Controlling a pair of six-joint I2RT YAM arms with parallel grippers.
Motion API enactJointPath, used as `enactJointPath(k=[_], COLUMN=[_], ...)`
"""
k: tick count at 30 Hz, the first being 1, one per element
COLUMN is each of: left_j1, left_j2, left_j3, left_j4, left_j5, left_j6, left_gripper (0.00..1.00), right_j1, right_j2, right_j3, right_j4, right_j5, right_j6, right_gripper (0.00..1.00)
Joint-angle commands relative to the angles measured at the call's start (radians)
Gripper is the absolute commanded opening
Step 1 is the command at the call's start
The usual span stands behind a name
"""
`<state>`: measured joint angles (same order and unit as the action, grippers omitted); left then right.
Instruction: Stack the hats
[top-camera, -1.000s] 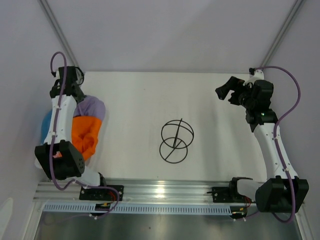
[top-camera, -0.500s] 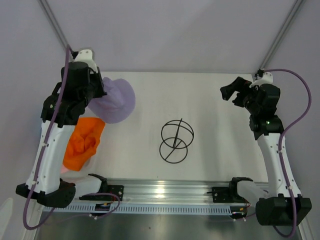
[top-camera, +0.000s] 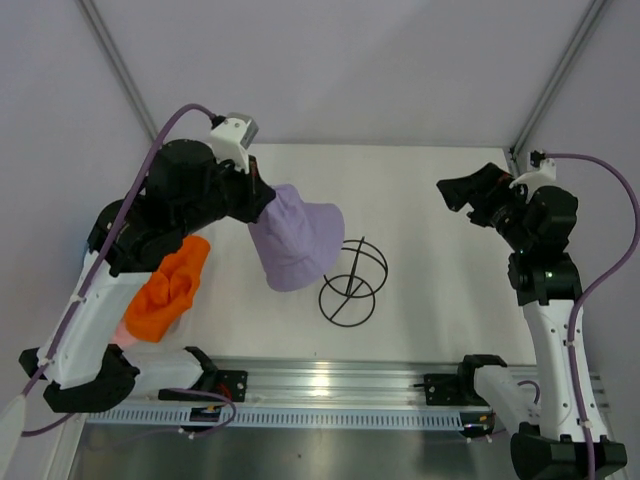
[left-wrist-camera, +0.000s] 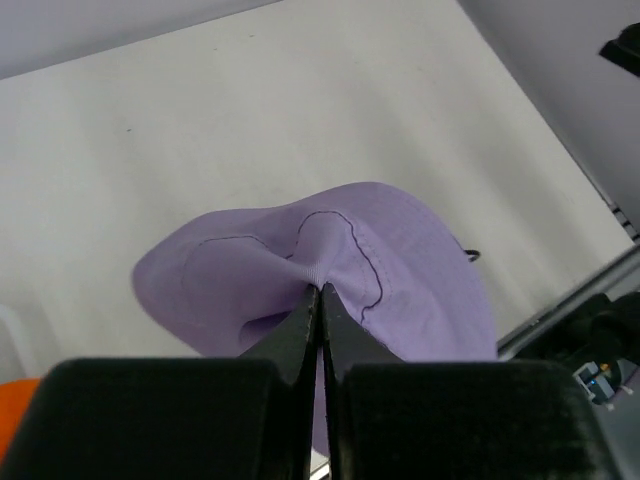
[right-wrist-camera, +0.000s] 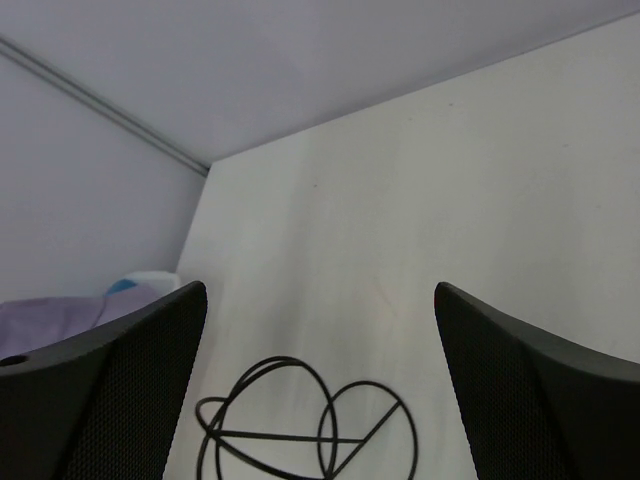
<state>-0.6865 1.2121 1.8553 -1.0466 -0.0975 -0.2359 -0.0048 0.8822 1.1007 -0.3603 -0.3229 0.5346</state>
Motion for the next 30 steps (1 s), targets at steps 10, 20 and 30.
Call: enactJointPath(k=[10, 20, 30], left_j1=[-0.254, -0.404, -0.501], left_j2=[0.063, 0.144, 0.253], left_j3=[-0.077, -0.071, -0.156], left_j4=[0.269, 0.347, 0.335], left_j5=[-0.048, -0.083, -0.347], left_j6=[-0.057, -0.094, -0.051], left_gripper=[0.01, 0.01, 0.01], right_j1=[0.052, 0.058, 0.058], right_j2=[-0.138, -0.187, -0.183], right_j3=[-0.094, -0.140, -0.157], right_j4=[0.035, -0.080, -0.265], right_j5=[-0.154, -0.203, -0.202], right_j6=[0.292, 0.308, 0.212], right_gripper=[1.00, 1.00, 1.00])
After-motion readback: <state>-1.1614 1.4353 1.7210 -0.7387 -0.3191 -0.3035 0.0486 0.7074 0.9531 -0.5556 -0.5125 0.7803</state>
